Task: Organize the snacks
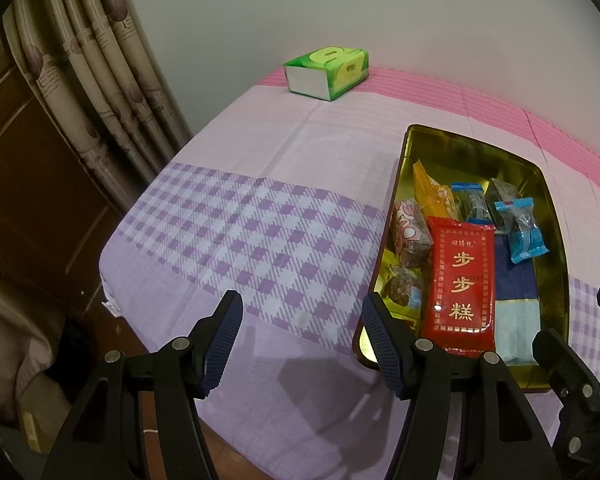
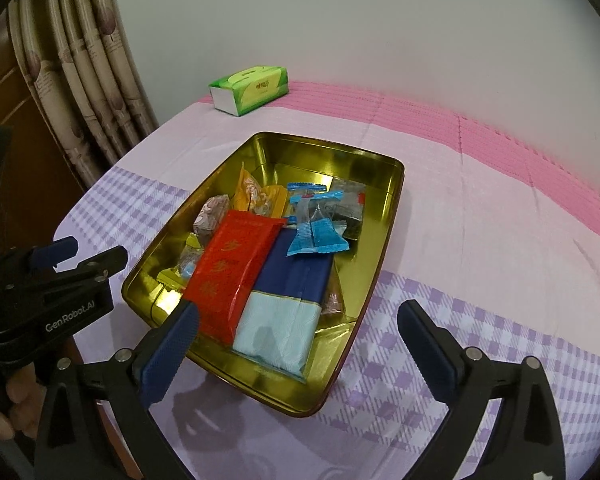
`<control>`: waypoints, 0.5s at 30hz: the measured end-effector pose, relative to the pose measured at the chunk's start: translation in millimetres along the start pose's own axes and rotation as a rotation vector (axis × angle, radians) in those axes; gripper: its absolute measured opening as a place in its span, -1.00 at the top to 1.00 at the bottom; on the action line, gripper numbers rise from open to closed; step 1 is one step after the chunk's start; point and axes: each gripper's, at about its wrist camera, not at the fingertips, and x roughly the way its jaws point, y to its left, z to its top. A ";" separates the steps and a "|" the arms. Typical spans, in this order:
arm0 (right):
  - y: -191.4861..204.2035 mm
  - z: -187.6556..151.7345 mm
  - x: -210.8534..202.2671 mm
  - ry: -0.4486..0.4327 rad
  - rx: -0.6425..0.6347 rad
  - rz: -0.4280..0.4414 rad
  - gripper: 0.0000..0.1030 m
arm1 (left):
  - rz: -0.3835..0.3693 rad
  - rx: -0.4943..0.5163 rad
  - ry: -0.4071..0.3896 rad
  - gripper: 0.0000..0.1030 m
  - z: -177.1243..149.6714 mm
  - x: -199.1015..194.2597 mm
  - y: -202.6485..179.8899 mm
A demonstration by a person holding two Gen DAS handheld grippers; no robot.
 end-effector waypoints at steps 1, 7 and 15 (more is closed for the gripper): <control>0.4 -0.1 0.3 0.002 0.000 0.000 -0.91 | 0.000 0.000 0.000 -0.22 0.0 0.1 -0.1; 0.5 -0.3 1.1 0.005 0.005 -0.005 -0.91 | 0.001 0.002 0.001 -0.22 -0.8 0.3 -0.8; 0.6 -0.3 2.3 0.009 0.007 -0.002 -0.91 | 0.001 0.002 0.002 -0.22 -1.2 0.9 -1.2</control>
